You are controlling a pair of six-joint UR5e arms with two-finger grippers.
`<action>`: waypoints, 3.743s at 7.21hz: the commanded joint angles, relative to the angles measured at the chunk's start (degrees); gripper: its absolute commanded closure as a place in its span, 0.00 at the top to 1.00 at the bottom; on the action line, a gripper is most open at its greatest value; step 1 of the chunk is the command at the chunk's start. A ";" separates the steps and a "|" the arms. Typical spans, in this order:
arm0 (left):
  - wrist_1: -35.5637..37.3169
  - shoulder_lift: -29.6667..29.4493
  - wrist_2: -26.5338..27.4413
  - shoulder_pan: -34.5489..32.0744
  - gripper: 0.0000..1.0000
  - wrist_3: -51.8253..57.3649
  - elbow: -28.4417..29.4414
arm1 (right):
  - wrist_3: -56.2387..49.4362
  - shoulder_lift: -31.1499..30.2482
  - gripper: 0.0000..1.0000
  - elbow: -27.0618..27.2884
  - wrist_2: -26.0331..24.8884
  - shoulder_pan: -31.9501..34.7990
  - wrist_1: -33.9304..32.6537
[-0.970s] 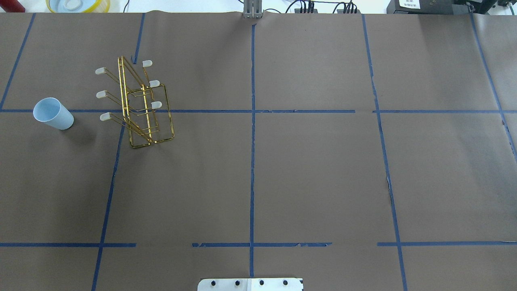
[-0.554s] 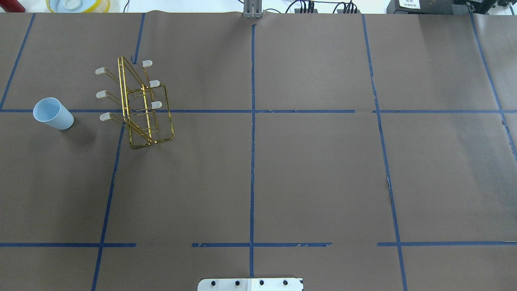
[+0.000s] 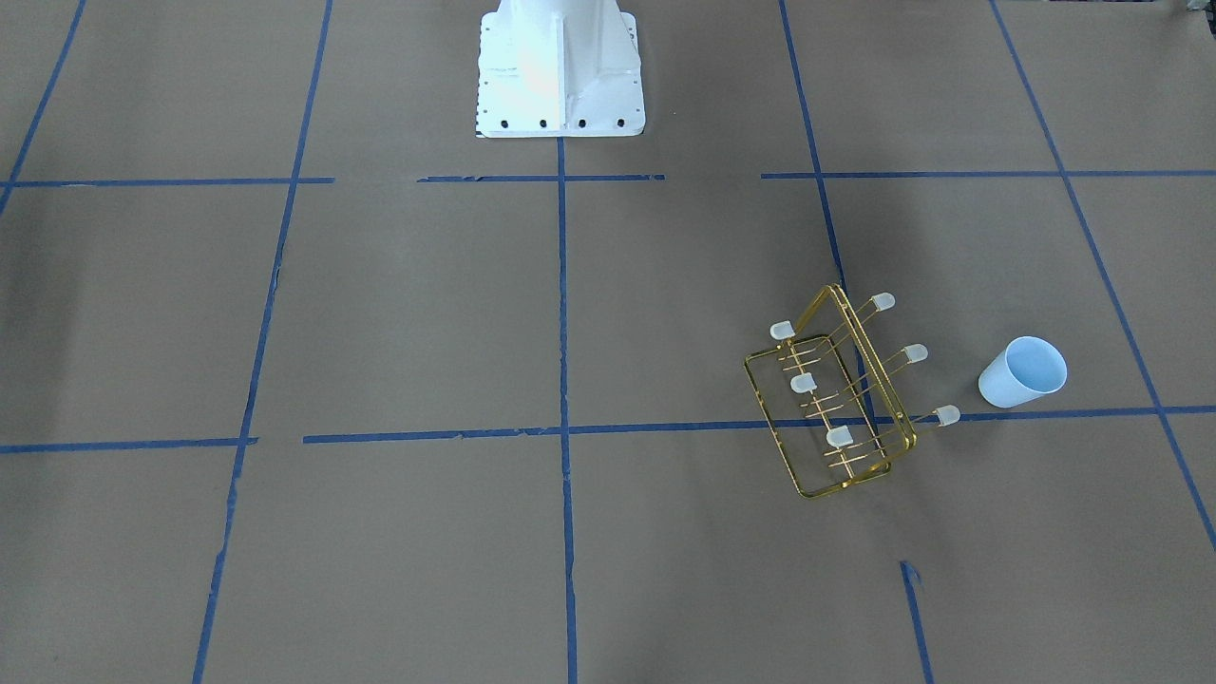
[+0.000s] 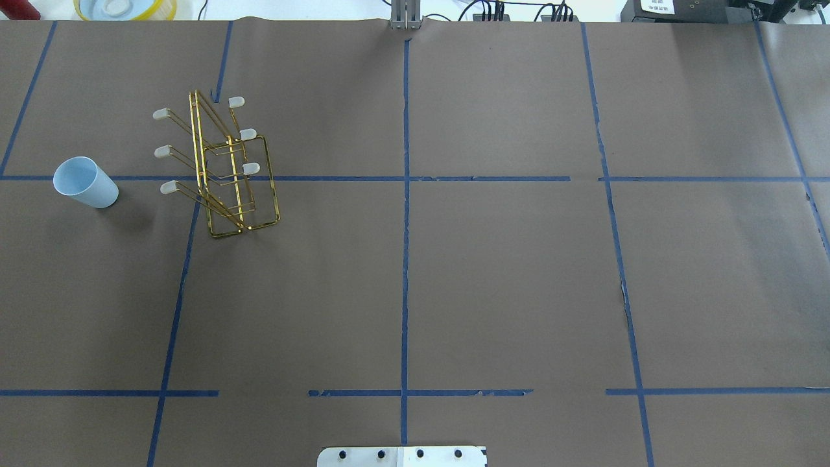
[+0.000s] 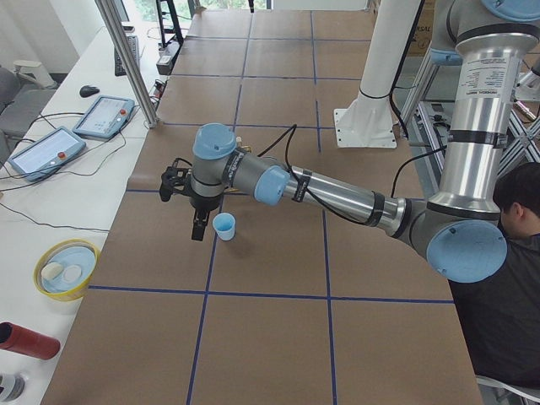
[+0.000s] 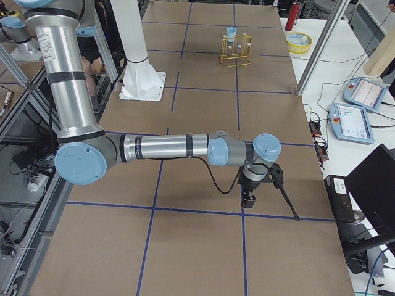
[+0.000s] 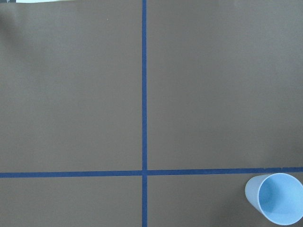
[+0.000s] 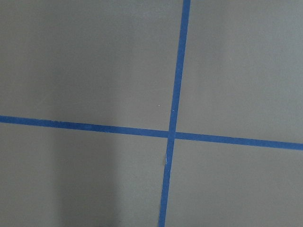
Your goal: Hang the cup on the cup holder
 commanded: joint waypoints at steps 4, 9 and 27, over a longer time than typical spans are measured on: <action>-22.35 7.88 22.57 20.04 1.00 -24.11 -10.92 | -0.02 0.00 1.00 0.00 0.00 0.00 0.00; -39.97 16.06 36.64 25.75 1.00 -26.58 -9.26 | -0.02 0.00 1.00 0.00 0.00 0.00 0.00; -51.23 14.96 77.39 56.03 1.00 -48.65 11.02 | -0.02 0.00 1.00 0.00 0.00 0.00 0.00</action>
